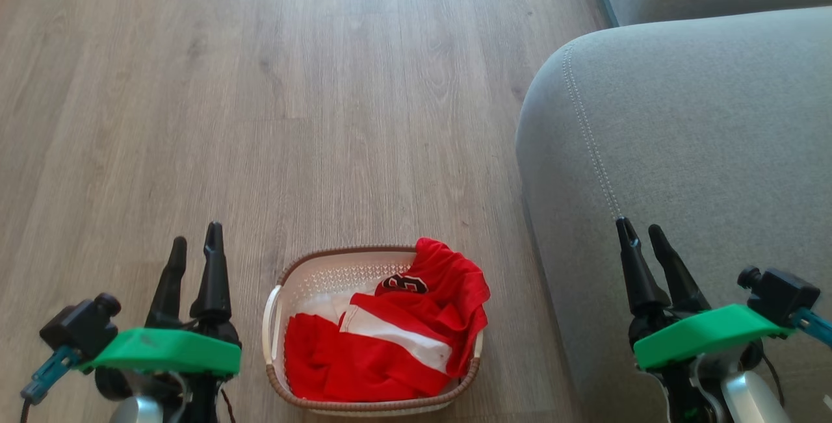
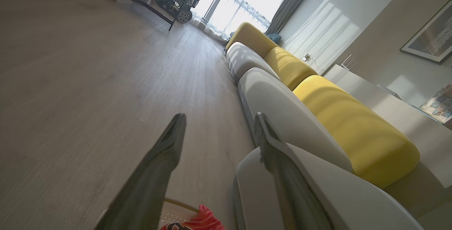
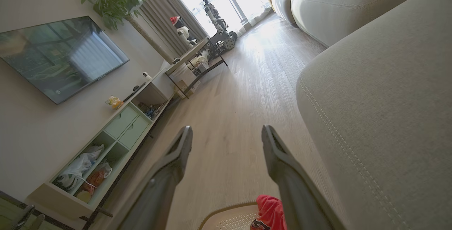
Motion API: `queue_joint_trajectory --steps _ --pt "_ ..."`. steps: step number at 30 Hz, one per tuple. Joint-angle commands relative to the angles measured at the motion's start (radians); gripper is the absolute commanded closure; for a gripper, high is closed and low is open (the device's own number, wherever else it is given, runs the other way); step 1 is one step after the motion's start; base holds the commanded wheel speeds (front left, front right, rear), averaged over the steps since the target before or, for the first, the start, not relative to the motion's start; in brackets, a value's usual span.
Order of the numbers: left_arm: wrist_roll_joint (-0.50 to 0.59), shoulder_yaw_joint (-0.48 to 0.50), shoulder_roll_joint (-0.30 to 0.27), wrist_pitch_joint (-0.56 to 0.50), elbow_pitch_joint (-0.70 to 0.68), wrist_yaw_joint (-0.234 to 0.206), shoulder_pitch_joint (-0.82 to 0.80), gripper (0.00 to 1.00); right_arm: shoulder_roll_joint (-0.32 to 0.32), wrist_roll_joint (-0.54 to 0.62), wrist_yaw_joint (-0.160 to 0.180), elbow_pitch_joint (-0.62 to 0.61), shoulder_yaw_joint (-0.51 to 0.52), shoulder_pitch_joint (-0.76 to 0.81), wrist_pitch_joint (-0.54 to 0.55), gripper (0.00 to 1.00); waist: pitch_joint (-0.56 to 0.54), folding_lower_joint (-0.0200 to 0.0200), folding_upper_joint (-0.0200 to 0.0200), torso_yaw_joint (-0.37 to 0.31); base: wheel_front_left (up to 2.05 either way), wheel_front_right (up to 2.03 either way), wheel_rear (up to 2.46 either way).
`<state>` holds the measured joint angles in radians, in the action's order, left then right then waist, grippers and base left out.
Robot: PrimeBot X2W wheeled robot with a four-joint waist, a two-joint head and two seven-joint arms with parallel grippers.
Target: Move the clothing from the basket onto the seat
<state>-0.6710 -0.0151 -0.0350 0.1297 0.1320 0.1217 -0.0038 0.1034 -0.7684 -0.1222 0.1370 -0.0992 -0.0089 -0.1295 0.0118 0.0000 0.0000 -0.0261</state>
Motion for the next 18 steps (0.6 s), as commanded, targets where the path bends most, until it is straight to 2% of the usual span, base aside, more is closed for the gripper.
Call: queue_joint_trajectory --steps 1,18 --pt "0.031 0.021 -0.013 0.015 -0.043 -0.005 -0.04 0.0 0.023 0.027 -0.006 -0.043 -0.018 -0.049 -0.015 0.0 0.001 0.0 0.0 0.0 0.0 0.0 0.0" --pt "0.235 0.012 -0.014 0.068 -0.066 -0.008 -0.045 0.0 0.033 0.204 -0.007 -0.071 -0.06 -0.055 -0.068 0.0 0.008 0.0 0.0 -0.009 0.0 0.0 0.0"
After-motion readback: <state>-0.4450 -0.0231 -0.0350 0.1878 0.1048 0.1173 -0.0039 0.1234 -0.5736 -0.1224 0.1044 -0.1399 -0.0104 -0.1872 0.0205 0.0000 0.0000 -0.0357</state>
